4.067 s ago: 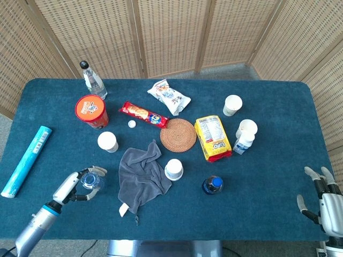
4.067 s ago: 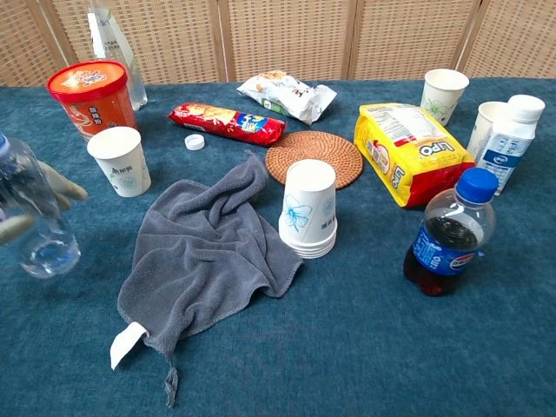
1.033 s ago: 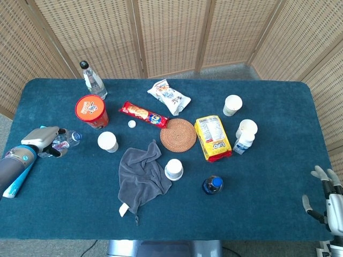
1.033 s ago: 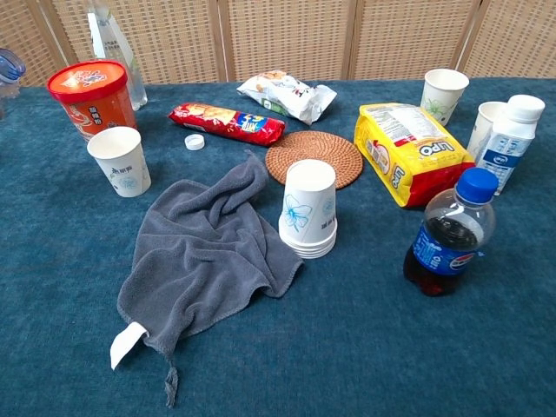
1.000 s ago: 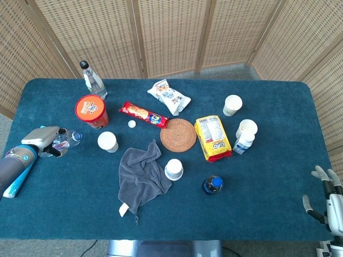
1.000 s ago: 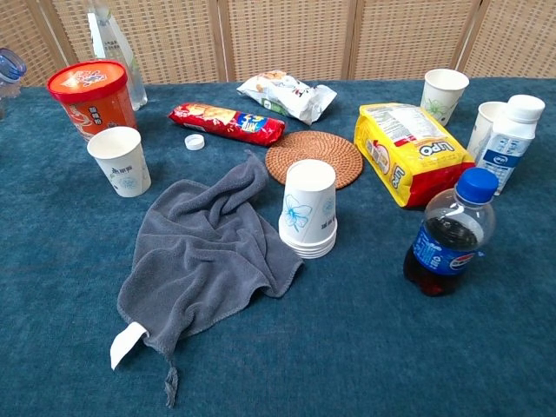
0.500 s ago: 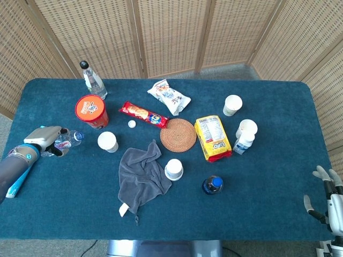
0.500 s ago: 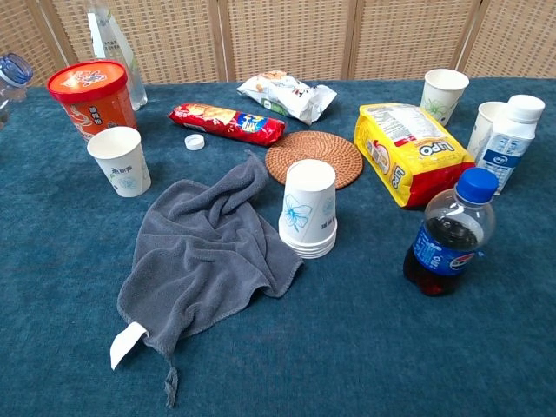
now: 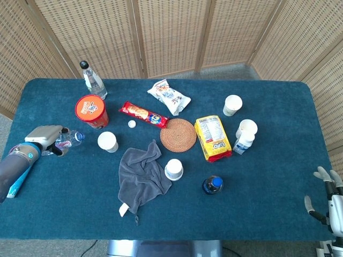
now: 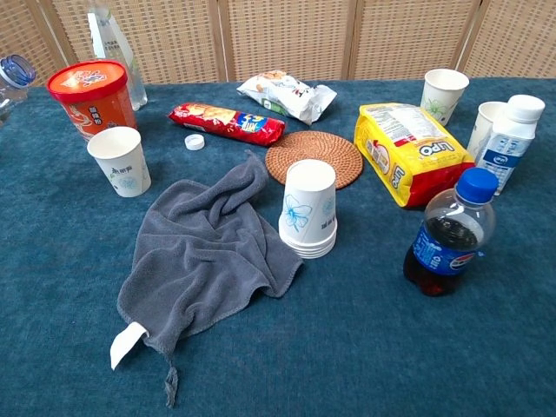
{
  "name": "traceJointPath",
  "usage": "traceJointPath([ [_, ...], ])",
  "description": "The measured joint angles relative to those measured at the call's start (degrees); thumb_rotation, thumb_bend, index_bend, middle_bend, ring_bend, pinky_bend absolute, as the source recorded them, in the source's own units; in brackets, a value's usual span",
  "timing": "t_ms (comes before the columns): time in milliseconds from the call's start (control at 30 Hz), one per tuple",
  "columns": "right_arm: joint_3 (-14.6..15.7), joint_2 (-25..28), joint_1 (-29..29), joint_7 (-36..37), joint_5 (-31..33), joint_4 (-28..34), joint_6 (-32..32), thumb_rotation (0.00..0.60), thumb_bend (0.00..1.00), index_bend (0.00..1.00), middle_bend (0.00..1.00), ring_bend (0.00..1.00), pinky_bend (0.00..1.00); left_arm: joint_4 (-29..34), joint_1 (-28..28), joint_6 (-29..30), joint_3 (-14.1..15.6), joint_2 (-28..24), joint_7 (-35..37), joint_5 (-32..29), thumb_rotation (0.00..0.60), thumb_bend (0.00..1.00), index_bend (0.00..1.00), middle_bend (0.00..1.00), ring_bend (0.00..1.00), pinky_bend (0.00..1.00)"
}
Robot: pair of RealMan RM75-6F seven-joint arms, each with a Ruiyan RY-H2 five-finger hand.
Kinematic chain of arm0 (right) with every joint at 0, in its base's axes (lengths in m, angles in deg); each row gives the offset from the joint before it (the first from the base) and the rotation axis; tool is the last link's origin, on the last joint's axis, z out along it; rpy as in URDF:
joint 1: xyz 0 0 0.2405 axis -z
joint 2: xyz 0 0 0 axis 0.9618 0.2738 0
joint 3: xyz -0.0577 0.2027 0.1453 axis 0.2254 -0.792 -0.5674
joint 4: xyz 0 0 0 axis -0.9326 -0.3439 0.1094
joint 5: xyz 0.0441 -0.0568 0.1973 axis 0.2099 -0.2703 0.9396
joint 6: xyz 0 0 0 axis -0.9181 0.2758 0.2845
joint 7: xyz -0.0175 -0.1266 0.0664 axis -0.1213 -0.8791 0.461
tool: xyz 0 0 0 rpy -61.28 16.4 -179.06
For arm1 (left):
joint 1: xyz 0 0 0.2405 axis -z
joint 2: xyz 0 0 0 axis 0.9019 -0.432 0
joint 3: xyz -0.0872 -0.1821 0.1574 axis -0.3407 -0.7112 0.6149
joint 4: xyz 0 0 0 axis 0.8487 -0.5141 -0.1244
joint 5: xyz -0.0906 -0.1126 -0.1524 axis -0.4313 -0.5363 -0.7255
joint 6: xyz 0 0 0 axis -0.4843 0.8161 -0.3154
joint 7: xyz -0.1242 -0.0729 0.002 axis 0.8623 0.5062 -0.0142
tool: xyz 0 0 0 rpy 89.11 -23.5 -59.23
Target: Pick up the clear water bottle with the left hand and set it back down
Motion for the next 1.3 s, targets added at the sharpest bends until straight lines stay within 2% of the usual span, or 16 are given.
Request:
traceJointPath([
  [633, -0.12, -0.47, 0.76, 1.38, -0.08, -1.03, -1.05, 0.600, 0.45, 0.00, 0.24, 0.01, 0.23, -1.40, 8.20, 0.57, 6.68, 3.58, -5.85, -7.77, 0.600, 0.50, 0.36, 0.33, 0.36, 0.46],
  [1300, -0.37, -0.84, 1.44, 2.45, 0.20, -1.76, -1.68, 0.600, 0.44, 0.00, 0.24, 0.01, 0.23, -3.29, 15.24, 0.75, 11.65, 7.01, -8.68, -14.60, 0.600, 0.51, 0.36, 0.33, 0.36, 0.46],
])
